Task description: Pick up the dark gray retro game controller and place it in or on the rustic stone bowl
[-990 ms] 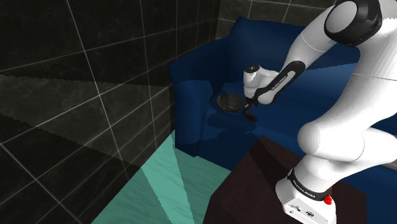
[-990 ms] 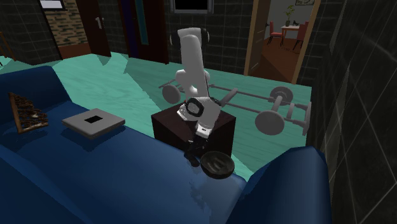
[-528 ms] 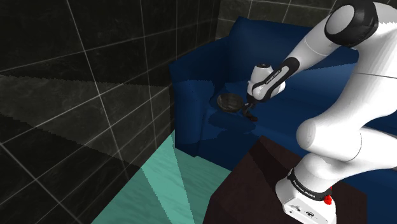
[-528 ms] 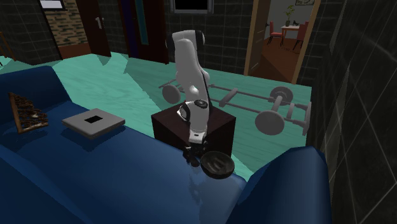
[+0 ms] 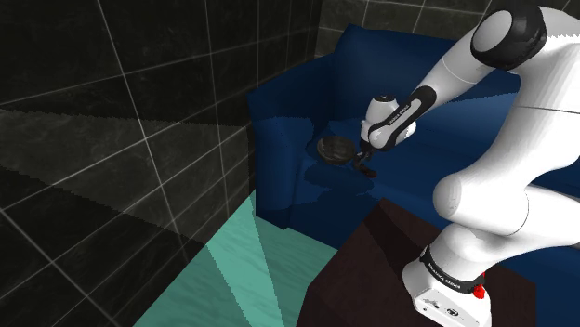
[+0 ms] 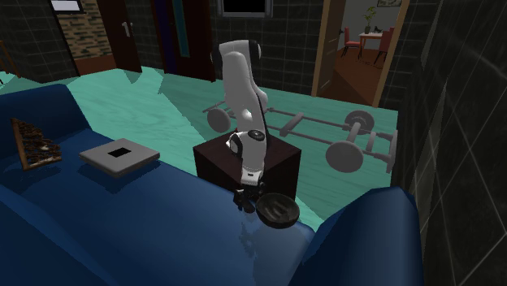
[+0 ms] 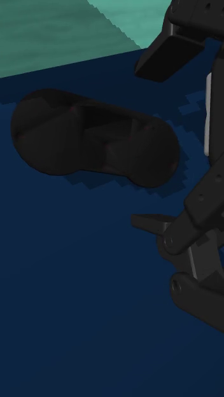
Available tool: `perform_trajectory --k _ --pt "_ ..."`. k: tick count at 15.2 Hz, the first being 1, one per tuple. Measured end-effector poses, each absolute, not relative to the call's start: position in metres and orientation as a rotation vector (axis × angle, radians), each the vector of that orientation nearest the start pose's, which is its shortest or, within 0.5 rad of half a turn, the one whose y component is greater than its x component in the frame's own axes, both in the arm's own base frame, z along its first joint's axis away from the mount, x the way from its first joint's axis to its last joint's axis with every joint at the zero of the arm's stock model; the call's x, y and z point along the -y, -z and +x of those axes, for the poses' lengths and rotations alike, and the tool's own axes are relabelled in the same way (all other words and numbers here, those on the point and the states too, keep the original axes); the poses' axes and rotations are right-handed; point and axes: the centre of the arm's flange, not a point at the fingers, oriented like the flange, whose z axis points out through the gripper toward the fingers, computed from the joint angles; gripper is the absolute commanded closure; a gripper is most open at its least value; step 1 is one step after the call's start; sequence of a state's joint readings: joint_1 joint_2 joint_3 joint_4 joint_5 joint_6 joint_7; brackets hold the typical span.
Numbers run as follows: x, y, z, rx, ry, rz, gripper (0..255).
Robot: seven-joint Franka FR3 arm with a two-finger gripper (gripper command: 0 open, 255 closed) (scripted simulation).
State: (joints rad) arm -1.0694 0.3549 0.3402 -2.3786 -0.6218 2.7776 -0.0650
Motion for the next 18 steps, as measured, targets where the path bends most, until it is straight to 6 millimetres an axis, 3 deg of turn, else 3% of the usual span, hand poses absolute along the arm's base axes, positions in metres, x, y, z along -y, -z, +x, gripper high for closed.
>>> perform_trajectory --k 1,11,18 --pt "0.311 -0.188 0.398 -0.188 0.059 -3.287 255" --pt "0.311 -0.188 0.398 -0.188 0.059 -3.287 255" --pt "0.312 -0.219 0.397 -0.188 0.059 -3.288 255"
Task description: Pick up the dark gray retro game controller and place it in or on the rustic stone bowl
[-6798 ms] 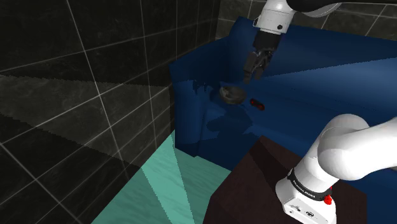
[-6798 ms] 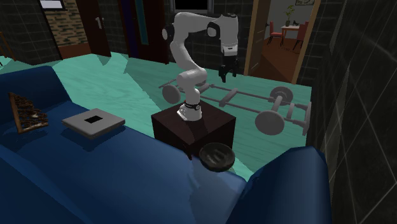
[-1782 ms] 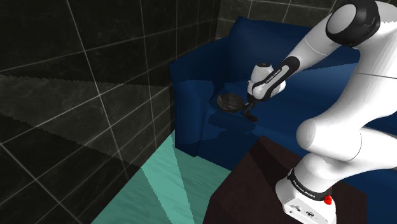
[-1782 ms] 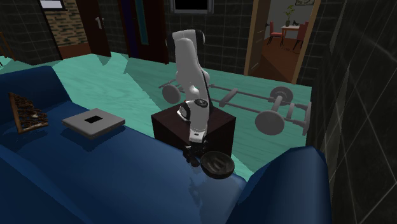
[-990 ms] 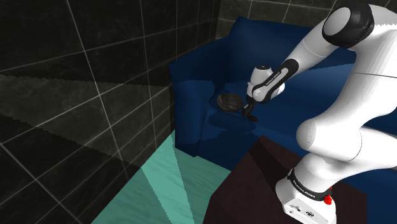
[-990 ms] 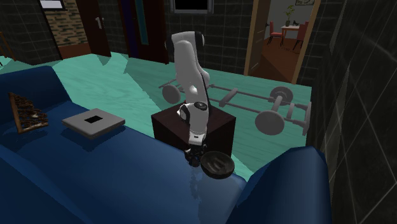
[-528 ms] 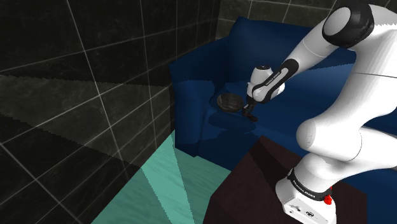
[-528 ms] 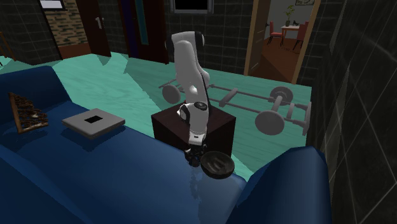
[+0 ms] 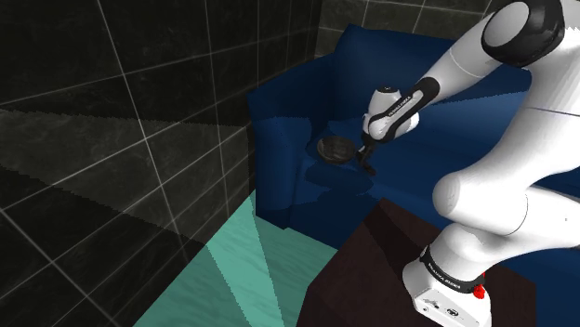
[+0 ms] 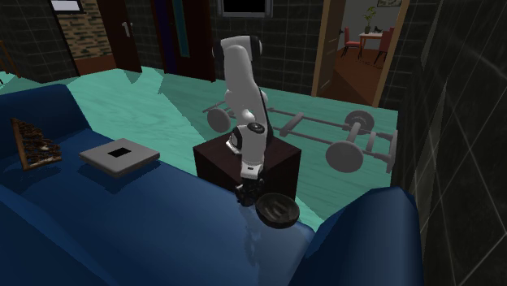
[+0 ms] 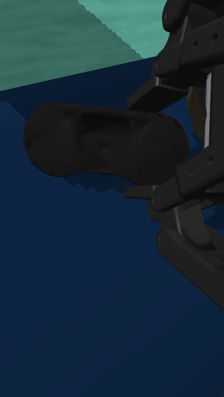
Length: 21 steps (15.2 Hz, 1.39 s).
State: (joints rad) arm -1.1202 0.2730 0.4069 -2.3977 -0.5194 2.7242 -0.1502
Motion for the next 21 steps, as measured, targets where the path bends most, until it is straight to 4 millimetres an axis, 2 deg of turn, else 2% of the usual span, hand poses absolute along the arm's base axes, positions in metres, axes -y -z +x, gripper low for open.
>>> perform_trajectory --k 21 --pt "0.313 -0.329 0.397 -0.188 0.059 -3.288 255"
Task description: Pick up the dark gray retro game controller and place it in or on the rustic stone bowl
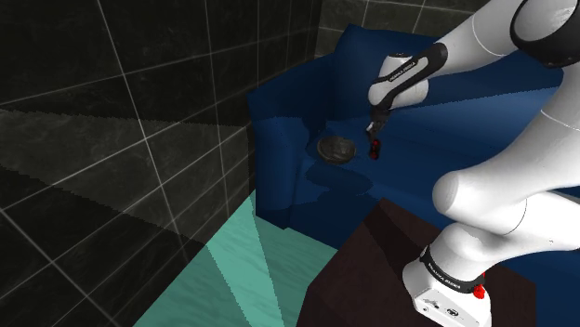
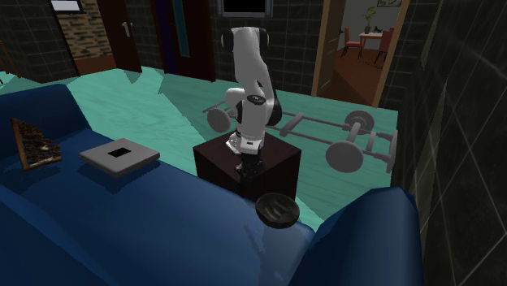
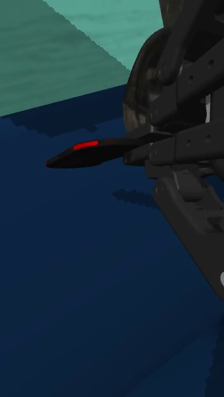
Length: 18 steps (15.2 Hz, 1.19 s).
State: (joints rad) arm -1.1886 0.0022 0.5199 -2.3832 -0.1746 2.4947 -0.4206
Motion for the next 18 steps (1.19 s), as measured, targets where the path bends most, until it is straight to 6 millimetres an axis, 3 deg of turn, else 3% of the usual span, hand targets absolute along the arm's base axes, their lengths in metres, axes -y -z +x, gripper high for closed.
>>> perform_trajectory --k 4,15,18 --pt "0.31 -0.346 0.404 -0.187 0.059 -3.287 255" --pt "0.272 -0.363 0.534 -0.184 0.06 -3.286 255" --pt "0.27 -0.352 0.542 -0.187 0.059 -3.287 255"
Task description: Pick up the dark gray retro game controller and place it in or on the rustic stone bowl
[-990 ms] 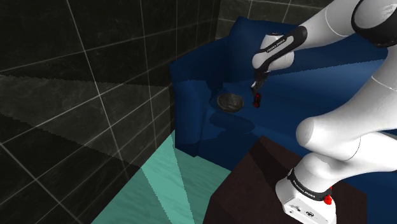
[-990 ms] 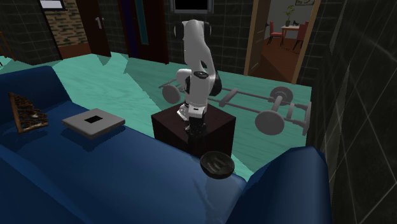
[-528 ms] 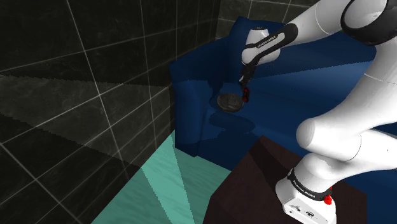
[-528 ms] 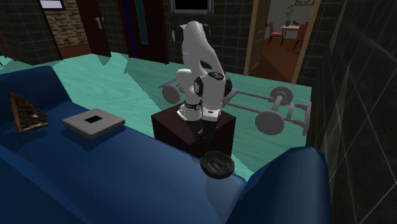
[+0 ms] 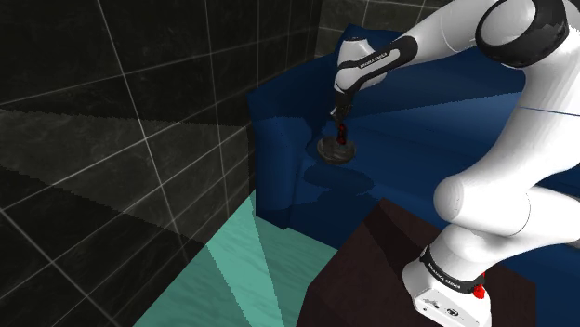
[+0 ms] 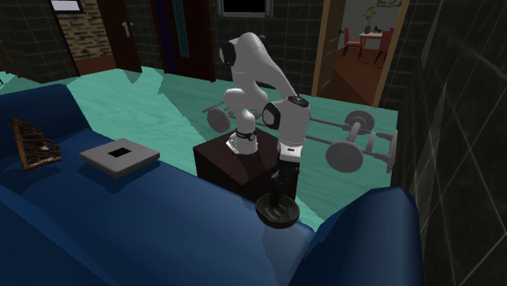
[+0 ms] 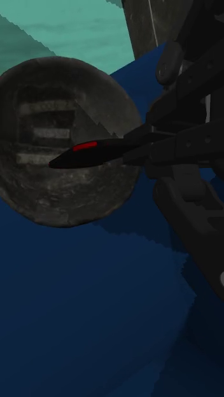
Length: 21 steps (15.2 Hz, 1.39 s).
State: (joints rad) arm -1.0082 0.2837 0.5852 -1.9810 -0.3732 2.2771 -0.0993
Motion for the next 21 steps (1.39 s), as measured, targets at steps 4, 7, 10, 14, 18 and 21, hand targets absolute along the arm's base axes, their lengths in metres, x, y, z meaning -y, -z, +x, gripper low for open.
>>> perform_trajectory --k 4,7,10,14,18,21 --pt "0.27 -0.332 0.544 -0.188 0.058 -3.287 255" --pt "0.269 -0.316 0.545 -0.188 0.058 -3.287 255" --pt "0.269 -0.301 0.544 -0.188 0.061 -3.288 255" --pt "0.269 -0.286 0.546 -0.185 0.076 -3.292 255" --pt "0.269 -0.282 0.546 -0.187 0.069 -3.29 255" --pt "0.269 -0.279 0.545 -0.188 0.062 -3.288 0"
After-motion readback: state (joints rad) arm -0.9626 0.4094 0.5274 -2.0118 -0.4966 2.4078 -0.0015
